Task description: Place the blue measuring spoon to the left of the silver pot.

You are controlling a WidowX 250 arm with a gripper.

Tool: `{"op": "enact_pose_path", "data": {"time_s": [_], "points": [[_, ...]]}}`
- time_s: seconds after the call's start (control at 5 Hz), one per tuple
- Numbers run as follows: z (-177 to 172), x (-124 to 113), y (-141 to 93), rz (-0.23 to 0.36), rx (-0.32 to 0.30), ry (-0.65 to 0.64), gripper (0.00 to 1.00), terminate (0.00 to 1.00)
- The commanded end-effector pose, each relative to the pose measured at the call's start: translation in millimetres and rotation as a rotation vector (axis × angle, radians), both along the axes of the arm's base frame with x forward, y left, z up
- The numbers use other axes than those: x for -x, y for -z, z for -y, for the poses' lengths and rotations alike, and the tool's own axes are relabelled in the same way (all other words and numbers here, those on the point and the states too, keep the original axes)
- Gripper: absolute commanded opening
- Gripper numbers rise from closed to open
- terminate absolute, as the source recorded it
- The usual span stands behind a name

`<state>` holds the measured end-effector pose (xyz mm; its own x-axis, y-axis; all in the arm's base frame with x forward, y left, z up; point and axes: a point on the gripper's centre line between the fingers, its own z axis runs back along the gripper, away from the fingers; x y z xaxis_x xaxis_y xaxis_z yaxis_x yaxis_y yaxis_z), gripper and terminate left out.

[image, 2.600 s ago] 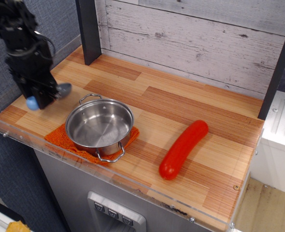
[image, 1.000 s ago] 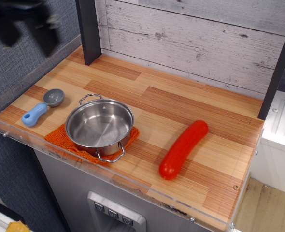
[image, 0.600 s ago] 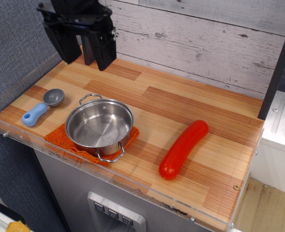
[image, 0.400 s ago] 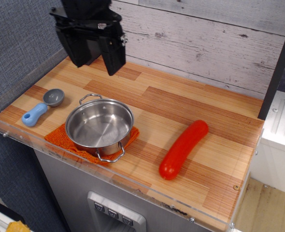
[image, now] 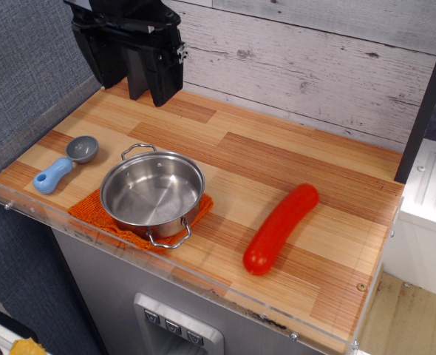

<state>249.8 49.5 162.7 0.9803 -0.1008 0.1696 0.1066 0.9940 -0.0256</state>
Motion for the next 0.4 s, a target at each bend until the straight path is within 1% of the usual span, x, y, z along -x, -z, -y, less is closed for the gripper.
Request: {"op": "enact_pose_path", "data": {"time_s": [0.0,0.2], "points": [[3.6,10.7,-18.6,0.037,-0.027,-0.002,1.00,0.00],[3.6,10.7,-18.6,0.037,-0.027,-0.002,1.00,1.00]]}}
